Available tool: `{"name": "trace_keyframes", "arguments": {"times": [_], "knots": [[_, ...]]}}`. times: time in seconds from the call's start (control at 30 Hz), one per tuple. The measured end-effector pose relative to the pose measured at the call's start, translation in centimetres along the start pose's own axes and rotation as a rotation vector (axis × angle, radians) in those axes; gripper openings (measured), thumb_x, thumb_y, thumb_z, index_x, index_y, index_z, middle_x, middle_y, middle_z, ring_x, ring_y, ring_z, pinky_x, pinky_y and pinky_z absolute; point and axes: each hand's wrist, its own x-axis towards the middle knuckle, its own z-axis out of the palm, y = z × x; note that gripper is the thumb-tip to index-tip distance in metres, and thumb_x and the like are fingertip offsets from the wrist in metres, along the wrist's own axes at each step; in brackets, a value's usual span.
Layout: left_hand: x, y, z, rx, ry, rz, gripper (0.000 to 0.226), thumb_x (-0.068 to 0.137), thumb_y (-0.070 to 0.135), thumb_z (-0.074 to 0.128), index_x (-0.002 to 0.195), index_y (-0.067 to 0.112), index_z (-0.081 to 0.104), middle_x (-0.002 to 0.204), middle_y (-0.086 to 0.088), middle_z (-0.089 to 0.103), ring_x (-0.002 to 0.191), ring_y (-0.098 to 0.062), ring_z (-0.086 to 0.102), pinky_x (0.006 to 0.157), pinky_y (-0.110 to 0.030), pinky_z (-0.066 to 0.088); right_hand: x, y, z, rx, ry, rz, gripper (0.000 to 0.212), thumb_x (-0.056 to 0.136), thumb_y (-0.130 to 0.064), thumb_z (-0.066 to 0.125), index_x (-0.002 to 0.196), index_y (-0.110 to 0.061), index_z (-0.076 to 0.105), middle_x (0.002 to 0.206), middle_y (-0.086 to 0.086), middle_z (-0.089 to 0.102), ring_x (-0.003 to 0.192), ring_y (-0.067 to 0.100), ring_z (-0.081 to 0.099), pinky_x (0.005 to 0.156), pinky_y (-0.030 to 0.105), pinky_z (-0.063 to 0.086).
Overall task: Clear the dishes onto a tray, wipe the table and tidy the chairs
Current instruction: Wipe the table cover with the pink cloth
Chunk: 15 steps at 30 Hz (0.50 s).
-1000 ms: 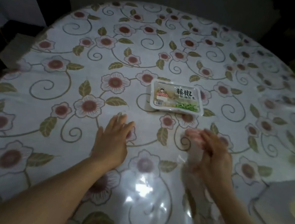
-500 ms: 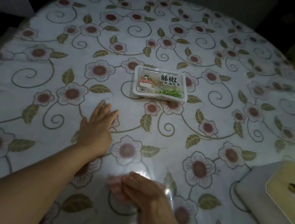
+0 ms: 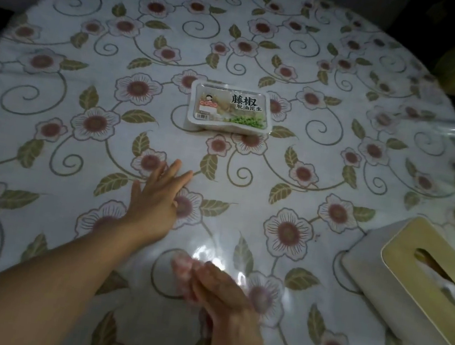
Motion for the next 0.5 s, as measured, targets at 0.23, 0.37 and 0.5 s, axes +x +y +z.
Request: {"name": "trace_keyframes", "arguments": {"times": [0.23,0.37,0.5], "knots": [[-1.6,-2.0,0.2,0.134,0.171,0.079,0.069,0.085,-0.004,0.049,0.147,0.018,0.03,0.16,-0.004,0.01,0.148,-0.026,0.005,0.113,-0.051,0.025,4.7,4.2,-6.2,-0.054,0.309,0.445,0.049,0.094,-0.001,0.037,0.142,-0.009,0.041,0.153,0.001,0.033,0.14,0.015,0.033,0.115,0.034,0.03],[-1.7,-2.7,-0.1,0.041,0.153,0.119,0.067,0.085,-0.009,0.043,0.146,0.017,0.032,0.16,-0.001,0.013,0.148,-0.022,0.006,0.118,-0.045,0.019,2.8,-0.6,-0.9,-0.03,0.189,0.13,0.048,0.096,0.007,0.038,0.141,-0.009,0.043,0.149,-0.003,0.04,0.138,0.01,0.037,0.111,0.026,0.035],[-2.4,-4.7,-2.5,0.03,0.213,0.033,0.065,0.087,-0.007,0.043,0.147,0.017,0.033,0.159,0.002,0.017,0.147,-0.018,0.01,0.119,-0.033,0.013,4.3,-1.6,-1.4,0.047,0.082,-0.025,0.026,0.097,-0.017,0.048,0.111,-0.014,0.069,0.122,-0.001,0.066,0.116,0.01,0.059,0.099,0.022,0.044]]}}
